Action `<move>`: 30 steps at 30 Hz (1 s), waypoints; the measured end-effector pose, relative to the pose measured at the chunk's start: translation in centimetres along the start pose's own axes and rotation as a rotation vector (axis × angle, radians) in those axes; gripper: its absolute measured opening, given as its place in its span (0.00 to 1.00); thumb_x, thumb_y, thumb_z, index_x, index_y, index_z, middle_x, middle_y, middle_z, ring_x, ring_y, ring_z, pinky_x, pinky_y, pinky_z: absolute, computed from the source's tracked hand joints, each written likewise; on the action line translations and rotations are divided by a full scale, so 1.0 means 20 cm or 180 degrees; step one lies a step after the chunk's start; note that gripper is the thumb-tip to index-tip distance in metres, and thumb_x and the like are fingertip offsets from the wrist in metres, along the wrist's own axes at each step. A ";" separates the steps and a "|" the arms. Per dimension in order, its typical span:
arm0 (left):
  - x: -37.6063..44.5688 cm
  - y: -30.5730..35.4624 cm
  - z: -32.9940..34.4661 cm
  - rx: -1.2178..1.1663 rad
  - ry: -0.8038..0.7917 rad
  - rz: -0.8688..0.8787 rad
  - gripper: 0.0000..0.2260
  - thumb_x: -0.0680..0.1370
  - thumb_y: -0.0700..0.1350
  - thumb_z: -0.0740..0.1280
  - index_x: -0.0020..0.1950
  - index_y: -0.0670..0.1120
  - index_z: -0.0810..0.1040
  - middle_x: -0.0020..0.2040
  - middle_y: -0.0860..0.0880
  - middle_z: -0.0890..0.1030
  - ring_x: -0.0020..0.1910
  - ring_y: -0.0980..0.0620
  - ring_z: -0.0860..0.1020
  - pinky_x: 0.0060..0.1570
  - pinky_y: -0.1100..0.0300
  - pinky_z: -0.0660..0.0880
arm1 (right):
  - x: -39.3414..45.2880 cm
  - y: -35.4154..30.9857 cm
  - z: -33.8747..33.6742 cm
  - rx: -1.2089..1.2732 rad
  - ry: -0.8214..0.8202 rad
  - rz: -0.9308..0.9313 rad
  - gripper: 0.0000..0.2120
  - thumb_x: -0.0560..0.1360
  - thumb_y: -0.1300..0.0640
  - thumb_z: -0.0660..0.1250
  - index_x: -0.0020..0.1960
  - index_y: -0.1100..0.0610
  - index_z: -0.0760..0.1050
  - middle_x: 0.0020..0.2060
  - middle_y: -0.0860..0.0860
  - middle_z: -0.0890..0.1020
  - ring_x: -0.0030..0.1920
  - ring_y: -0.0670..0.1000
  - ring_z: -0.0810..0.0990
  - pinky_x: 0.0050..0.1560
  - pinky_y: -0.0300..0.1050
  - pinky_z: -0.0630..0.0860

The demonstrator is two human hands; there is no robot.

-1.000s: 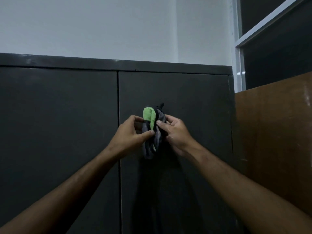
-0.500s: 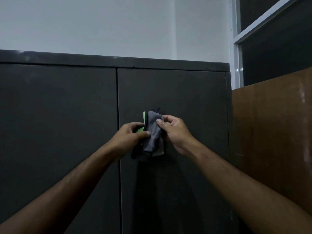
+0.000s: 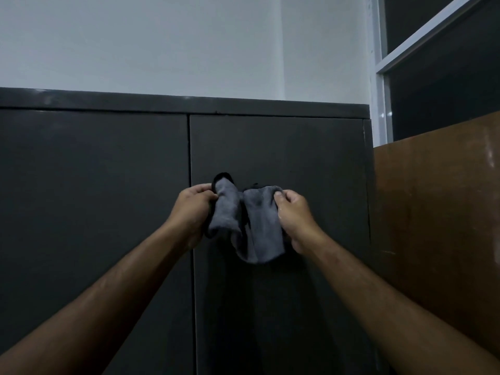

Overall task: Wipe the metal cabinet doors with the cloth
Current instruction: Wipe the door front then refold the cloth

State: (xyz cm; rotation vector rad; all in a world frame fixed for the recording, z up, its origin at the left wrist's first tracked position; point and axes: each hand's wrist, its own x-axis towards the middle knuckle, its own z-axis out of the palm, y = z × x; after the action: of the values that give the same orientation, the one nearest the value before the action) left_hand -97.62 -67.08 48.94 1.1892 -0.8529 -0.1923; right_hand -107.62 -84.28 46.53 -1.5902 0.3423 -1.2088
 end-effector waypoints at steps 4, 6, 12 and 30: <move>0.01 0.06 -0.05 0.0280 0.0299 0.0180 0.13 0.83 0.32 0.58 0.55 0.39 0.82 0.34 0.43 0.80 0.19 0.57 0.76 0.17 0.66 0.68 | 0.02 -0.03 -0.11 0.0069 0.0414 0.0120 0.12 0.85 0.52 0.59 0.54 0.57 0.79 0.49 0.56 0.86 0.50 0.55 0.86 0.53 0.55 0.84; 0.02 0.08 -0.08 0.0428 0.0350 0.0165 0.12 0.83 0.32 0.58 0.56 0.39 0.81 0.28 0.47 0.79 0.17 0.58 0.74 0.16 0.67 0.66 | 0.02 -0.05 -0.17 0.0215 0.0323 0.0366 0.14 0.85 0.52 0.60 0.56 0.59 0.80 0.49 0.56 0.87 0.49 0.55 0.87 0.52 0.55 0.85; 0.04 0.06 -0.17 0.1251 0.0487 0.0304 0.13 0.84 0.35 0.60 0.52 0.47 0.82 0.45 0.44 0.84 0.38 0.51 0.83 0.29 0.59 0.77 | -0.01 -0.10 -0.26 0.0188 0.0613 0.0465 0.12 0.84 0.50 0.63 0.57 0.58 0.78 0.53 0.55 0.84 0.51 0.51 0.84 0.51 0.47 0.82; 0.29 0.41 0.29 0.1309 -0.0269 0.0635 0.17 0.82 0.30 0.58 0.63 0.41 0.82 0.55 0.40 0.84 0.50 0.47 0.84 0.40 0.59 0.83 | -0.20 -0.33 -0.04 -0.3403 -0.0106 -0.0097 0.43 0.69 0.18 0.51 0.73 0.45 0.67 0.74 0.60 0.68 0.74 0.67 0.62 0.72 0.71 0.59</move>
State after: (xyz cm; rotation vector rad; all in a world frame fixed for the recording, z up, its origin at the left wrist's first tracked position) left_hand -99.93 -71.22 59.44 1.4735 -1.1135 0.1028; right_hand -112.37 -79.15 50.04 -2.5039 1.0665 -1.0565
